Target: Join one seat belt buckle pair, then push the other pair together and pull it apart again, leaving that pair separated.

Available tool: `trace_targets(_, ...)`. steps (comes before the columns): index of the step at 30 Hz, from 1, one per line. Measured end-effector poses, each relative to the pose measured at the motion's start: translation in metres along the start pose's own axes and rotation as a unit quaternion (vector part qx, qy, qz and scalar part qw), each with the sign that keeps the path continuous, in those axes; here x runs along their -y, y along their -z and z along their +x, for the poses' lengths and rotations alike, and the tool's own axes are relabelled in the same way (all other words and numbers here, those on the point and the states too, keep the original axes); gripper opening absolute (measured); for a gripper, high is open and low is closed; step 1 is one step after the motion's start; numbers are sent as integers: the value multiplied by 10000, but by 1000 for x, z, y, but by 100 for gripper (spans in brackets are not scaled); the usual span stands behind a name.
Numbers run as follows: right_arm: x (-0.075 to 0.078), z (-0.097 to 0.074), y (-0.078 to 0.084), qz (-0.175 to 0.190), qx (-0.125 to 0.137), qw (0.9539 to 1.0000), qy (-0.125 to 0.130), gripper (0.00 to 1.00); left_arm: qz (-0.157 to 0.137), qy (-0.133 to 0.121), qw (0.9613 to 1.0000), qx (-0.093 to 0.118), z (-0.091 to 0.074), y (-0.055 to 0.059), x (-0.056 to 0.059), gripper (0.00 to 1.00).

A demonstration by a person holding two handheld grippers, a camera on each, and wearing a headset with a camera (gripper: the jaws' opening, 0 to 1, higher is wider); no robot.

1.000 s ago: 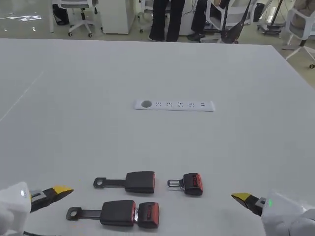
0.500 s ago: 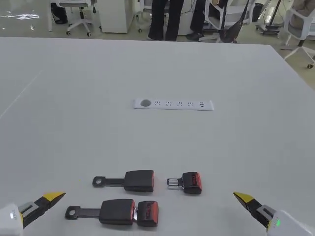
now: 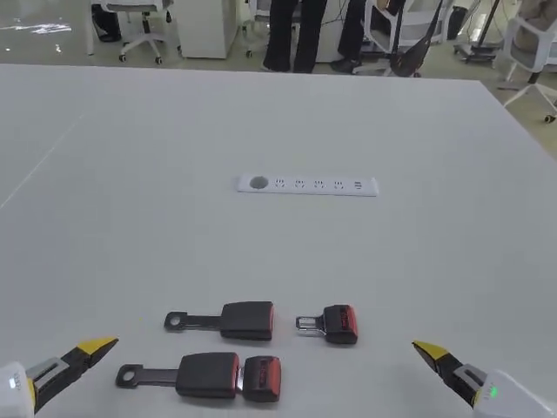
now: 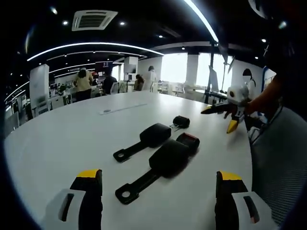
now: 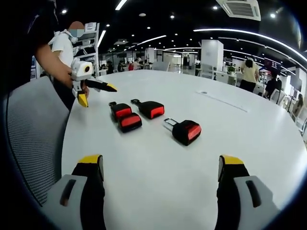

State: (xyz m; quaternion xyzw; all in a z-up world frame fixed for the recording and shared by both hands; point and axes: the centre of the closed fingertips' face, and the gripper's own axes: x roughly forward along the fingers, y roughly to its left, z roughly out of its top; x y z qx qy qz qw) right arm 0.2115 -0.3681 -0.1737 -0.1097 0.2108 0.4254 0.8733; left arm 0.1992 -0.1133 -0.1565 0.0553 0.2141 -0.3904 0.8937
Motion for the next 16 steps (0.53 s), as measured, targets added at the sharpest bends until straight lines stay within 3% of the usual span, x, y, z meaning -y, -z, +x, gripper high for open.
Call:
trace_targets(8,1,-2,-3,-42,-16,10000,15,100,60,40,10000,-24,0,-3,1,100)
trace_targets(16,2,-4,-1,-70,-70,9999,20,100,21,70,9999,87,-2,-9,3,100)
